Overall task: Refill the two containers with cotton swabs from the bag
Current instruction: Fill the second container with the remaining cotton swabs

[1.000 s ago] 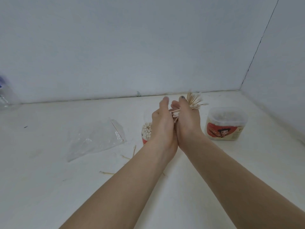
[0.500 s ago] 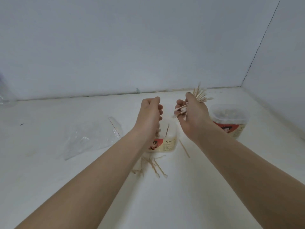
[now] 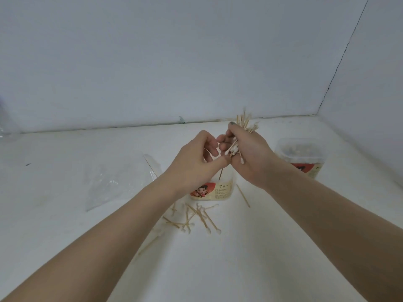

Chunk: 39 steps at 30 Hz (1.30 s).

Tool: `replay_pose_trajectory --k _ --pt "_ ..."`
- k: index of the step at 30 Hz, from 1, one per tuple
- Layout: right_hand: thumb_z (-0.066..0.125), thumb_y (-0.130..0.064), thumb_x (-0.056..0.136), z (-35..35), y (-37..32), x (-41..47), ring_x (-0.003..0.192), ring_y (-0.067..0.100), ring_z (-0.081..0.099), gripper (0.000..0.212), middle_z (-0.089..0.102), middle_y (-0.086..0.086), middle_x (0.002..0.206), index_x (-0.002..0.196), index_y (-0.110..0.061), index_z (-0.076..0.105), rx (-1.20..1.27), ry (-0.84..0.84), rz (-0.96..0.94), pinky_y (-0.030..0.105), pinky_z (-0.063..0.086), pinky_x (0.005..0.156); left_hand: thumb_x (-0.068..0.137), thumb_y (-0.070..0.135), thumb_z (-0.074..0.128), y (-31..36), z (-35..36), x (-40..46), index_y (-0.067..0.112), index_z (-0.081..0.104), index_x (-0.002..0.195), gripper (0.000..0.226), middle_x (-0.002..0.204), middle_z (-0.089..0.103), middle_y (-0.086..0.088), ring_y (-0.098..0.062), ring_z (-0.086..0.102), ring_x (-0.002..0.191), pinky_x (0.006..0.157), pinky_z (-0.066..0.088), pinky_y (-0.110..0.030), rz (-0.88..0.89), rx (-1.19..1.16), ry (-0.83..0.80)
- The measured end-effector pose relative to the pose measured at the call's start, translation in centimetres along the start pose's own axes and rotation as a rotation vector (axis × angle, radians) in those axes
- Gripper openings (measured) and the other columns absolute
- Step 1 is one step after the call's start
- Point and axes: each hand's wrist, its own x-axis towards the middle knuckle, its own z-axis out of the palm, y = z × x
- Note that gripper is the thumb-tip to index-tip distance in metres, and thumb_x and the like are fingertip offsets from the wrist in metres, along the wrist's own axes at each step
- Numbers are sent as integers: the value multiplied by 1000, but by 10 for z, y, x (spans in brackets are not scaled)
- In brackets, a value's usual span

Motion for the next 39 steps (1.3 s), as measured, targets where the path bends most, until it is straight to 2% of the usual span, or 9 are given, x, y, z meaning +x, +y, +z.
replay_pose_trajectory --k 3,6,11,15,18,22,30,35,39 --pt "52 -22 103 -1 0 2 64 16 57 22 64 9 78 85 -9 52 130 -45 78 27 52 66 78 49 80 1 1 1 29 52 119 54 111 62 13 -1 63 85 71 56 -27 -72 -62 -55" --pt "52 -23 103 -3 -1 2 72 22 61 24 63 14 84 83 -8 52 263 -109 154 40 55 88 84 43 79 0 2 3 25 59 113 40 105 69 7 -8 70 90 79 59 -33 -63 -87 -41" --pt "54 -21 102 -10 4 -1 97 33 73 22 72 18 90 87 -6 56 220 -74 146 49 57 92 92 27 72 -5 1 5 10 59 103 23 80 74 -3 -24 75 80 83 60 -48 -81 -145 -11" --pt "54 -20 102 -5 6 -1 90 33 74 20 73 19 88 91 -4 55 184 -28 132 43 62 81 93 27 71 -7 5 4 11 57 102 23 89 70 -1 -14 74 71 69 62 -40 -42 -59 26" --pt "52 -21 103 -1 4 1 80 27 73 23 73 16 85 88 -4 56 150 -3 104 41 59 87 92 28 71 -9 7 6 13 58 102 21 91 71 3 -8 73 69 61 60 -28 -3 2 74" --pt "53 -21 102 -3 3 1 86 23 66 19 75 13 92 91 -6 56 88 61 77 31 57 84 93 23 72 -9 8 7 12 59 95 17 86 70 -2 -11 73 67 62 59 -32 3 -48 150" --pt "47 -26 104 -10 4 13 75 19 66 28 68 2 64 79 -14 51 266 111 97 30 47 83 102 34 52 -2 8 10 12 66 91 29 68 67 2 -5 53 53 54 43 -16 -16 140 -71" --pt "46 -25 105 2 6 11 69 20 63 29 61 2 64 78 -14 49 270 91 52 30 51 64 105 34 43 10 16 12 -2 61 99 41 72 54 1 -12 47 56 62 41 -28 -186 4 -144" --pt "49 -25 103 9 4 8 75 20 67 28 71 4 79 77 -15 47 221 104 31 29 54 62 104 40 43 24 19 8 13 50 79 37 70 47 -1 -11 44 54 61 41 -31 -131 47 -191"
